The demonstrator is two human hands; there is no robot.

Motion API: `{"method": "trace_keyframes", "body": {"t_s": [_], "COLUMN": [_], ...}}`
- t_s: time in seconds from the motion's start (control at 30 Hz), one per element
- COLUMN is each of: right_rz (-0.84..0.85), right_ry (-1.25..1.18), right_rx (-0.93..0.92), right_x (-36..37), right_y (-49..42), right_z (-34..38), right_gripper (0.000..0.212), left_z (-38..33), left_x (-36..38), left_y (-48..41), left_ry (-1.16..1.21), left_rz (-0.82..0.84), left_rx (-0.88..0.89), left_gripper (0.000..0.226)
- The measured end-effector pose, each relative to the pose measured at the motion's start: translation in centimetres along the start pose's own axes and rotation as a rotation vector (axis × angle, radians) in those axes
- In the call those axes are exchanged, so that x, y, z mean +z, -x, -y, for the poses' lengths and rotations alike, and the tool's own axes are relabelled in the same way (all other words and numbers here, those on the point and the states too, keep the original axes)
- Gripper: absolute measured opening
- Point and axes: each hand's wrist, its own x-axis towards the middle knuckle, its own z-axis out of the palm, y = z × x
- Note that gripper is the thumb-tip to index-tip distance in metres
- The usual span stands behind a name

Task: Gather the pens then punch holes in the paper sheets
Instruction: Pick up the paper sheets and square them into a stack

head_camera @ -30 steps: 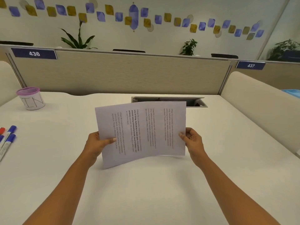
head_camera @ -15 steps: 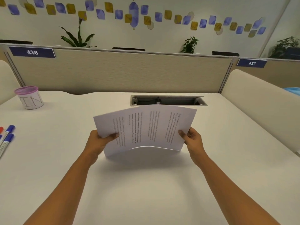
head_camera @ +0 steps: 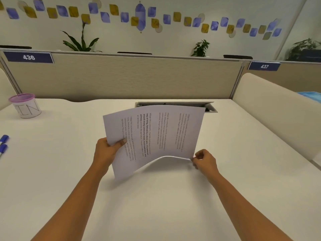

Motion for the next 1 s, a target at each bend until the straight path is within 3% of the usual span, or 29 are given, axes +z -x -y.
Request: {"method": "trace_keyframes", "body": {"t_s": [0.1, 0.23, 0.37, 0.6, 0.7, 0.87, 1.0], "right_rz": [0.108, 0.385, 0.499, 0.211, 0.192, 0.100, 0.042], "right_ry": [0.024, -0.228, -0.436, -0.937, -0.746, -0.572, -0.478], "right_rx": [0.047, 0.091, 0.070, 0.119, 0.050, -0.013, -0.015], "right_x": [-0.2, 0.4, 1.3, 0.2, 0.0, -0.4, -2.2], "right_y": [0.1, 0.9, 1.4, -0.4, -0.9, -2.2, -4.0], "right_z": [0.2, 1.6, 2.9, 3.4, 3.0, 1.5, 0.2], "right_gripper": [0.016, 0.023, 0.022, 0.029, 0.021, 0.032, 0.037], "left_z": [0.0, 0.4, 1.2, 2.5, 2.8, 3.2, 3.4], "left_x": [1.4, 4.0, 6.8, 10.7, 12.0, 13.0, 12.6], "left_y": [0.4, 0.9, 1.6, 2.5, 2.6, 2.2, 0.8], "left_ry": [0.122, 0.295, 0.416, 0.453, 0.440, 0.400, 0.341], "left_rz": [-0.049, -0.094, -0.110, -0.084, -0.015, 0.101, 0.088], "left_rx": [-0.014, -0.069, -0.140, -0.213, -0.210, -0.221, -0.229], "left_gripper": [0.013, 0.019, 0.020, 0.031, 0.036, 0.035, 0.039]}}
